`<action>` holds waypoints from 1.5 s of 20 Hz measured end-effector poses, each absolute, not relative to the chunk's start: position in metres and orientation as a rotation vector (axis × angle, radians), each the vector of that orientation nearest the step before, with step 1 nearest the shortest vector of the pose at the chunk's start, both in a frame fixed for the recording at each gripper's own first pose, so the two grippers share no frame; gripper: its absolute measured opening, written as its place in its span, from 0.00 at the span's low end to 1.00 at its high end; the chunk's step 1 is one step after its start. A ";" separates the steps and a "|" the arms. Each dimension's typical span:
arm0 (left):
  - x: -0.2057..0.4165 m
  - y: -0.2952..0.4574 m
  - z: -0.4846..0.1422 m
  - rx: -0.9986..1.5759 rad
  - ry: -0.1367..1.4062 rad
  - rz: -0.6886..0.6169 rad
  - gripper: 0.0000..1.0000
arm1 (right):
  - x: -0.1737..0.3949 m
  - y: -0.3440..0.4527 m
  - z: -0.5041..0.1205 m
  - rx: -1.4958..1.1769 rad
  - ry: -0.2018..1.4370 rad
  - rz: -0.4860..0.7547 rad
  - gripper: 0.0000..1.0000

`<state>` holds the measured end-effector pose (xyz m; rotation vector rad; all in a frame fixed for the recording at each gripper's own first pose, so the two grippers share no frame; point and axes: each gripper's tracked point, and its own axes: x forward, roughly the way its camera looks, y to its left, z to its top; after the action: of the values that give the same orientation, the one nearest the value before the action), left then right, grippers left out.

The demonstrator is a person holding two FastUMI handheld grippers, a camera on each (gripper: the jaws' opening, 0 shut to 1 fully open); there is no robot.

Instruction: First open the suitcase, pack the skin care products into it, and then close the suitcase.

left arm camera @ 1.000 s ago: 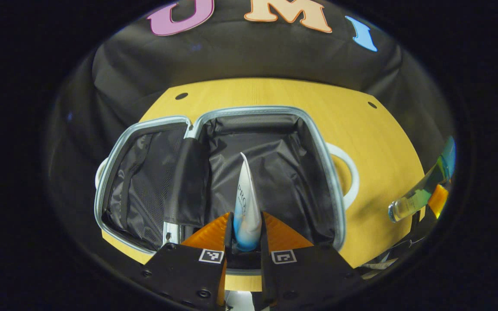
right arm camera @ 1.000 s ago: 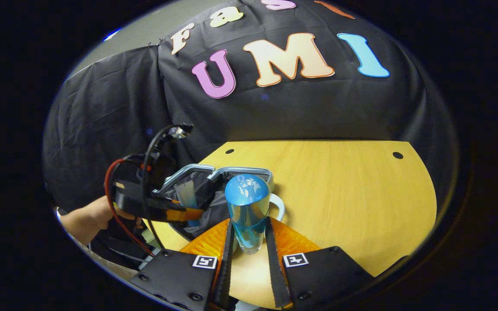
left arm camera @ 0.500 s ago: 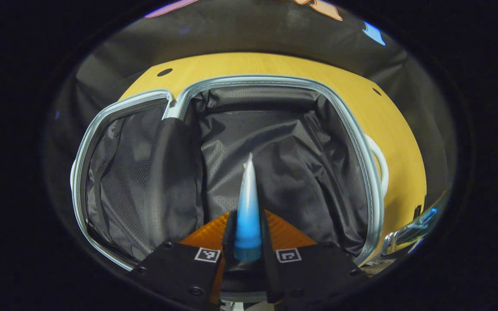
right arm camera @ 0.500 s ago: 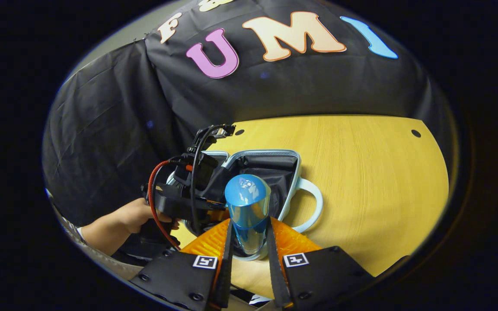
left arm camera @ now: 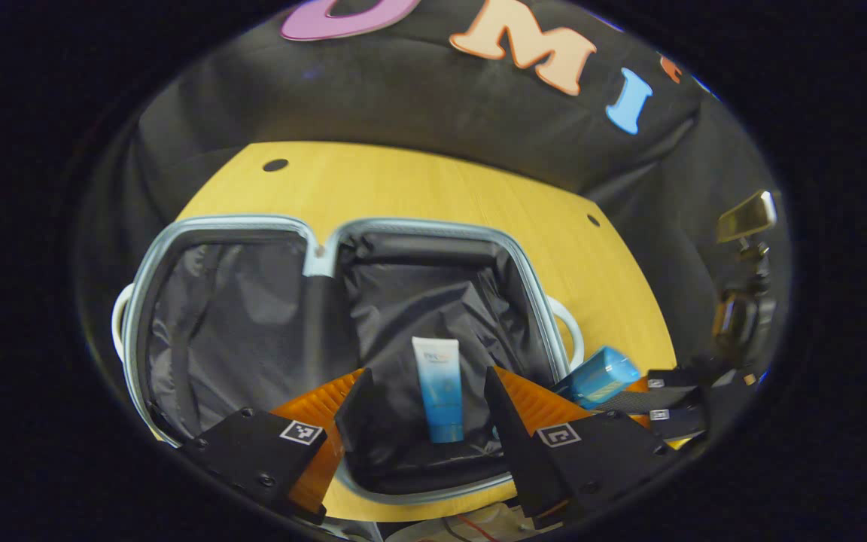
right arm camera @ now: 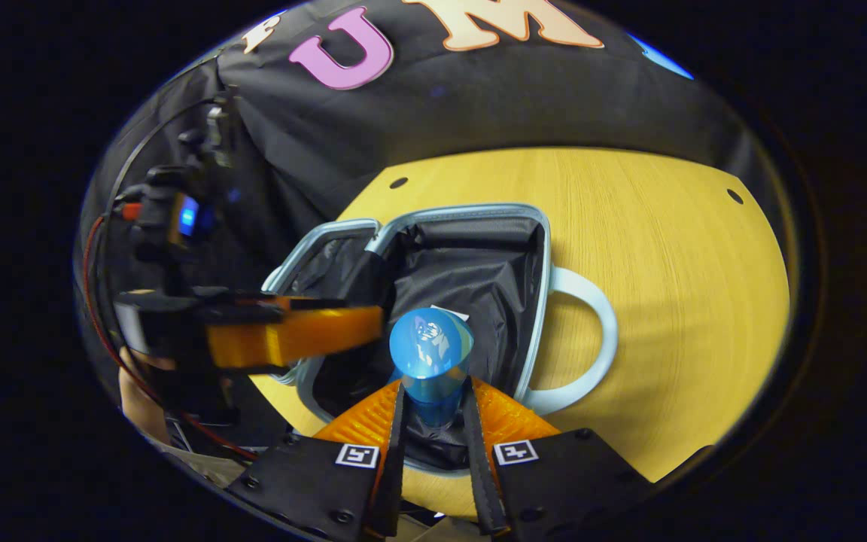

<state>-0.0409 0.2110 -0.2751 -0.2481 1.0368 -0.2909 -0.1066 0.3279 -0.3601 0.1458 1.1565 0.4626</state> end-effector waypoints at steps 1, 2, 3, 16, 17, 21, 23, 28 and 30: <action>-0.039 0.228 -0.274 -0.249 1.026 -0.262 0.88 | -0.109 0.331 -0.369 0.145 1.181 0.448 0.41; -0.038 0.249 -0.275 -0.250 1.016 -0.229 0.88 | -0.103 0.337 -0.369 0.173 1.171 0.439 0.41; -0.039 0.272 -0.274 -0.252 1.007 -0.190 0.92 | -0.100 0.343 -0.371 0.182 1.175 0.420 0.39; -0.049 0.539 -0.303 -0.335 0.956 0.254 0.88 | -0.035 0.363 -0.317 0.199 0.885 0.270 0.90; -0.044 0.547 -0.303 -0.339 0.949 0.253 0.88 | -0.034 0.360 -0.312 0.187 0.869 0.259 0.90; -0.021 0.558 -0.320 -0.353 0.939 0.257 0.87 | -0.039 0.349 -0.300 0.179 0.830 0.224 0.90; -0.020 0.561 -0.341 -0.351 0.992 0.251 0.88 | -0.041 0.339 -0.296 0.175 0.823 0.201 0.90; -0.019 0.549 -0.366 -0.392 1.074 0.206 0.37 | -0.045 0.315 -0.287 0.183 0.793 0.149 0.90; -0.020 0.547 -0.358 -0.358 1.063 0.188 0.11 | -0.045 0.310 -0.282 0.187 0.778 0.146 0.90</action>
<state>-0.0198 0.5466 -0.3580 -0.3582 1.0626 0.1876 -0.0448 0.3100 -0.2823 0.1872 0.7777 0.1455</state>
